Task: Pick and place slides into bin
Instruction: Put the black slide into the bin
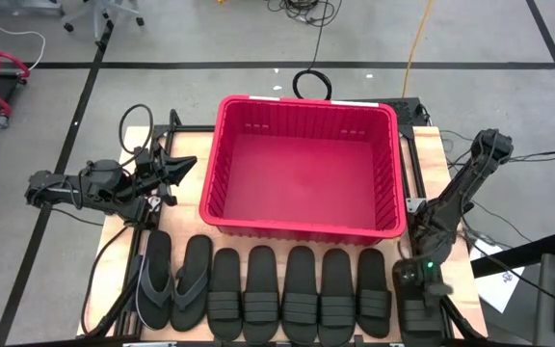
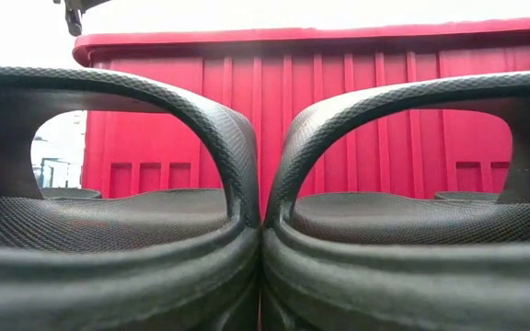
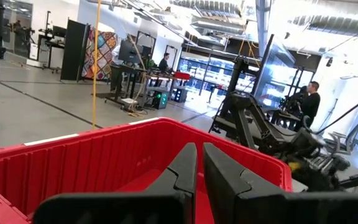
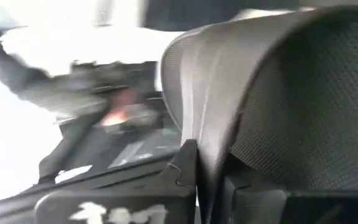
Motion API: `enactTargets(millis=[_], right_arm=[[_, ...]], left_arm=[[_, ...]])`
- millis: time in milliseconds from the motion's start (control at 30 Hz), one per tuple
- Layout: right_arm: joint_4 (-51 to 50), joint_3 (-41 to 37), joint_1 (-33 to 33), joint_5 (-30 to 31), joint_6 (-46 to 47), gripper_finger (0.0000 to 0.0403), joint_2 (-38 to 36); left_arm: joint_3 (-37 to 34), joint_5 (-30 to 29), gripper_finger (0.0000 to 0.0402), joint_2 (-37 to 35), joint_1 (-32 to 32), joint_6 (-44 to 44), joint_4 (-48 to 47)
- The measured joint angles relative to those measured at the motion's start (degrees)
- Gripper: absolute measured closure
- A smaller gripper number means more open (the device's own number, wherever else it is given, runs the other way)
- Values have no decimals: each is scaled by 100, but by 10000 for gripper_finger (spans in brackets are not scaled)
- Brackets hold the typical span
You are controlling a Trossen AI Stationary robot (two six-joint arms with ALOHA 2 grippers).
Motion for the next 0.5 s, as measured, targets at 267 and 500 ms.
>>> enactTargets(millis=[267, 500], right_arm=[[154, 395, -78, 674, 125, 400, 15], [-422, 1478, -125, 473, -416, 401, 688]], left_arm=[[0, 2, 376, 2, 0, -41, -1], [-1, 2, 376, 2, 1, -131, -6]])
